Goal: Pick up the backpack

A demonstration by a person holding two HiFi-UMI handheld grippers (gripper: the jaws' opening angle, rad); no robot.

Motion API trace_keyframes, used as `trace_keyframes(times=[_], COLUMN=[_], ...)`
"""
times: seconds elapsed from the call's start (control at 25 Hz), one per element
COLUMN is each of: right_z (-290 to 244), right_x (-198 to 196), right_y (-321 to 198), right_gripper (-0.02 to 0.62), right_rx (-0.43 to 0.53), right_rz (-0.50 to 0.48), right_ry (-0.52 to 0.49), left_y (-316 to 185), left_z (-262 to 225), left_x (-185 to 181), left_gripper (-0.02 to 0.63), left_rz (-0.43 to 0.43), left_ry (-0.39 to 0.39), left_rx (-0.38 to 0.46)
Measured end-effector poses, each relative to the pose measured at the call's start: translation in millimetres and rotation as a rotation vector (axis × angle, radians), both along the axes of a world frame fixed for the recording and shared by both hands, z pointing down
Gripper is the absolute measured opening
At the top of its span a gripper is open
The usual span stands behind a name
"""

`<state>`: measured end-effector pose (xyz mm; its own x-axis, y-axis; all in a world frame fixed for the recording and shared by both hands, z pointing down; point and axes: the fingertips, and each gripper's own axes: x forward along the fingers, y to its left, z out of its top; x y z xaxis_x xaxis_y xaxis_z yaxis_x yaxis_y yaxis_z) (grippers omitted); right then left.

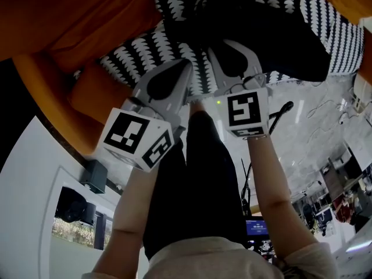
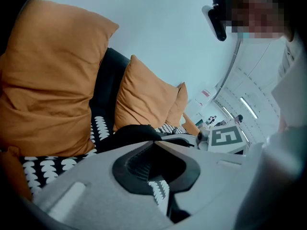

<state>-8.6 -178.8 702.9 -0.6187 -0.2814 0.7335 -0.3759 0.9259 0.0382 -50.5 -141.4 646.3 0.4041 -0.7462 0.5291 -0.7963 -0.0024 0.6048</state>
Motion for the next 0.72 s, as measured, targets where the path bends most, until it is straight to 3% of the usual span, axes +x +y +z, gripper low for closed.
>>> trace_keyframes(times=[0.16, 0.36, 0.72], right_z=[-14, -44, -96], right_x=[5, 0, -4], right_y=[10, 13, 23], right_gripper=[0.067, 0.066, 0.064], right_rx=[-0.031, -0.148, -0.129], right_rz=[0.019, 0.124, 0.193], right_ry=[-0.021, -0.151, -0.229], left_y=[1, -3, 6], left_z=[-11, -24, -68], left_x=[0, -3, -5], left_gripper=[0.005, 0.005, 0.005], left_rz=[0.001, 0.029, 0.059], left_ry=[-0.011, -0.019, -0.051], left_rx=[0.034, 0.056, 0.101])
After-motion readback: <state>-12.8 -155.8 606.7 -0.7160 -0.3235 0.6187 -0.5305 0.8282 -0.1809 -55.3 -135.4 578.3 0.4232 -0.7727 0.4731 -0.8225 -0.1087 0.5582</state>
